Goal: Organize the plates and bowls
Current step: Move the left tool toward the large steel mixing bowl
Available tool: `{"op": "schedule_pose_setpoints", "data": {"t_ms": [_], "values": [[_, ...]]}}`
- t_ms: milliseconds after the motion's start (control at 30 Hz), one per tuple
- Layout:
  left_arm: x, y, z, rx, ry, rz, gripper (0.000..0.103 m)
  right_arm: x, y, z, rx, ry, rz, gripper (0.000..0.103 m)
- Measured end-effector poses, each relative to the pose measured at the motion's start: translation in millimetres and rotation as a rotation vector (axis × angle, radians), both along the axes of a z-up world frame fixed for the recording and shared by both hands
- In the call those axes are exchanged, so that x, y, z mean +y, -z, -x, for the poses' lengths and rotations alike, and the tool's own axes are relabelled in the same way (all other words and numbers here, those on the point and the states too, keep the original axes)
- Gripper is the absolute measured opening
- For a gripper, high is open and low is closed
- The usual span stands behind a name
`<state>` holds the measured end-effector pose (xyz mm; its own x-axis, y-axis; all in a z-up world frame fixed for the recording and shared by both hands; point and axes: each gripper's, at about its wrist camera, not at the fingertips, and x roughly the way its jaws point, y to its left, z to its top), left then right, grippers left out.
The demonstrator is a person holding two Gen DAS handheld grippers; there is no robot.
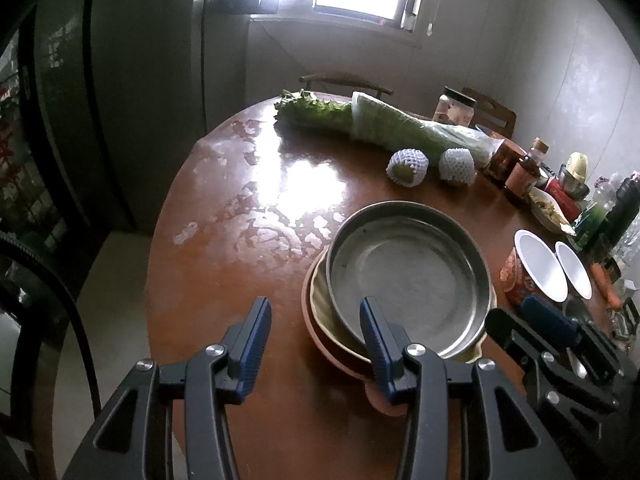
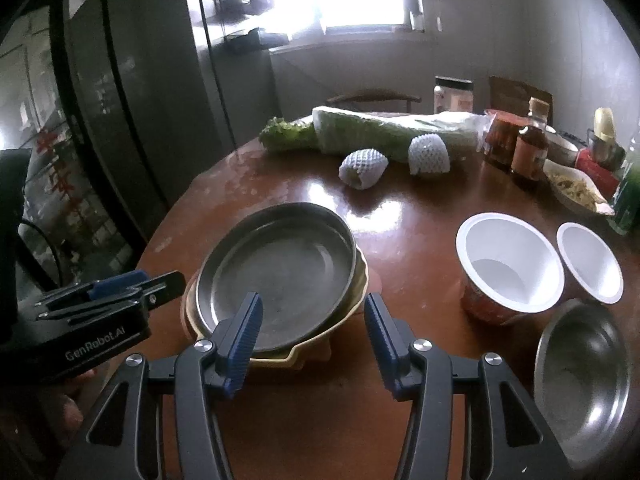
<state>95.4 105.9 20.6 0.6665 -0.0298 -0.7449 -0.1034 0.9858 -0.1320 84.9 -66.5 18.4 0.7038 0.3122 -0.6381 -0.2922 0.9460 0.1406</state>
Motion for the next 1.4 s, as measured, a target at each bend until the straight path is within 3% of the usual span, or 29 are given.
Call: {"op": "schedule_pose_setpoints", "data": {"t_ms": [633,967,1167,1400], "values": [[-31,-38,32,-0.086,0.044,0.003,0.046,-48,-40,41,-0.120,0.064,-0.011,0.055],[-90,-54,35,-0.102,0.142,0.015,0.046,-125,-58,68,-0.189,0.208,-0.008,0.055],[-135,-57,32,-0.098,0.208,0.013,0.047,-180,-53,80,-0.163,0.287,-0.017,0.055],[-187,-36,19,-0.036,0.283,0.008,0.047,-236,-28,82,-0.103,0.379,-0.025,0.055]]}}
